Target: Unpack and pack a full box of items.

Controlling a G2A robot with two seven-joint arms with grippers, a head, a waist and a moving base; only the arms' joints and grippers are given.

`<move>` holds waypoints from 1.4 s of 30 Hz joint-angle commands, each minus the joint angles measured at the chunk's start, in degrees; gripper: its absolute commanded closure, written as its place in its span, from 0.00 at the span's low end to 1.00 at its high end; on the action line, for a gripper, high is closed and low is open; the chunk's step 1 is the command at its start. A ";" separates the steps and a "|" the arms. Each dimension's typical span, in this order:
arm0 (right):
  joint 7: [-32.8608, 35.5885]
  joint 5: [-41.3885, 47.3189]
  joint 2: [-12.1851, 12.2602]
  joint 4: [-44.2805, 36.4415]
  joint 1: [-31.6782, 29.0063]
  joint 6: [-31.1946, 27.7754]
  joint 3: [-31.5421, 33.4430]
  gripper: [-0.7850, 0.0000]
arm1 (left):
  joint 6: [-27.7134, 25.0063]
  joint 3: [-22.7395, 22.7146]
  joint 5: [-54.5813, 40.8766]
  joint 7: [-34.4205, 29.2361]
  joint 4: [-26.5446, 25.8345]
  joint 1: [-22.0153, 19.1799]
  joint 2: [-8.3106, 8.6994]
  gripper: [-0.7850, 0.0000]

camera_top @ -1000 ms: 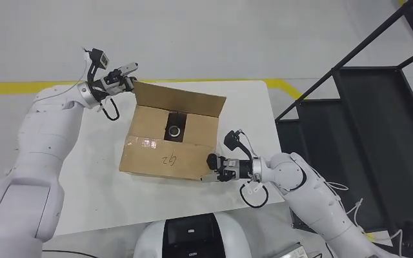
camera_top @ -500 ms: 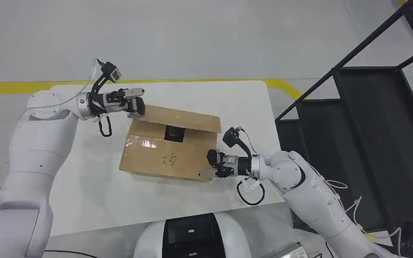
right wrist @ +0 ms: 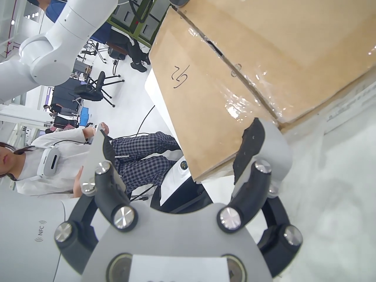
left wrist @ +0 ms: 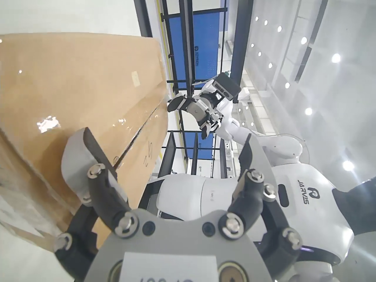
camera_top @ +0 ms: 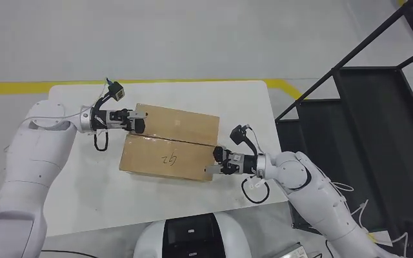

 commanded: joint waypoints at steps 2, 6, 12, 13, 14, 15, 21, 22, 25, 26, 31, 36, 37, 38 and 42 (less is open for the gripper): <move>-0.46 0.00 0.21 -0.02 -0.72 -0.05 1.05 0.00 | 0.17 0.41 -0.20 -0.16 0.22 -0.14 0.40 0.00; -1.07 0.41 0.54 0.45 -2.09 -0.25 2.70 0.00 | 0.71 1.08 -0.37 -0.70 0.02 -0.15 0.91 0.00; -0.48 0.49 0.69 0.40 -2.78 -0.79 2.53 0.00 | 1.85 0.66 -4.45 -1.85 -0.64 -0.06 1.53 0.00; -0.39 0.53 0.63 0.35 -2.56 -0.89 2.11 0.00 | 2.11 0.59 -5.27 -2.10 -0.74 0.00 1.57 0.00; -0.33 0.57 0.57 0.34 -2.26 -1.01 1.65 0.00 | 2.44 0.50 -6.10 -2.43 -0.67 -0.03 1.60 0.00; -0.37 0.64 0.49 0.40 -1.93 -1.12 1.19 0.00 | 2.61 0.47 -6.41 -2.60 -0.49 -0.19 1.63 0.00; -0.84 0.23 0.03 1.84 0.49 -0.42 -1.01 0.00 | 2.70 1.51 -8.50 -2.68 -0.43 -0.79 1.58 0.00; -1.37 -0.20 0.00 2.14 0.83 -0.06 -0.93 0.00 | 2.70 1.68 -8.84 -2.68 -0.34 -0.94 1.64 0.00; -5.07 -4.48 0.10 1.43 0.54 1.92 0.46 0.00 | 2.70 1.88 -10.00 -2.68 0.04 -1.34 1.86 0.00; -6.02 -5.20 0.18 0.72 -0.09 2.00 1.02 0.00 | 2.70 1.88 -10.80 -2.68 0.09 -1.34 1.91 0.00; -7.00 -8.21 1.03 -3.77 -4.10 2.60 5.20 0.00 | 2.70 2.37 -12.22 -2.68 -0.13 -1.58 2.18 0.00; -5.30 -3.34 1.66 -8.16 -7.83 -0.64 8.06 0.00 | 2.70 2.97 -12.89 -2.68 -0.18 -1.84 2.21 0.00; -4.47 -2.30 1.73 -8.80 -8.07 -1.24 8.07 0.00 | 2.70 3.13 -12.95 -2.68 -0.26 -1.88 2.20 0.00; -3.54 -0.85 1.75 -9.18 -8.10 -1.91 7.71 0.00 | 2.70 3.29 -12.99 -2.68 -0.35 -1.91 2.20 0.00; -1.33 1.04 1.57 -8.46 -5.93 -1.17 5.58 0.00 | 2.74 3.82 -13.29 -2.68 -0.80 -2.06 2.33 0.00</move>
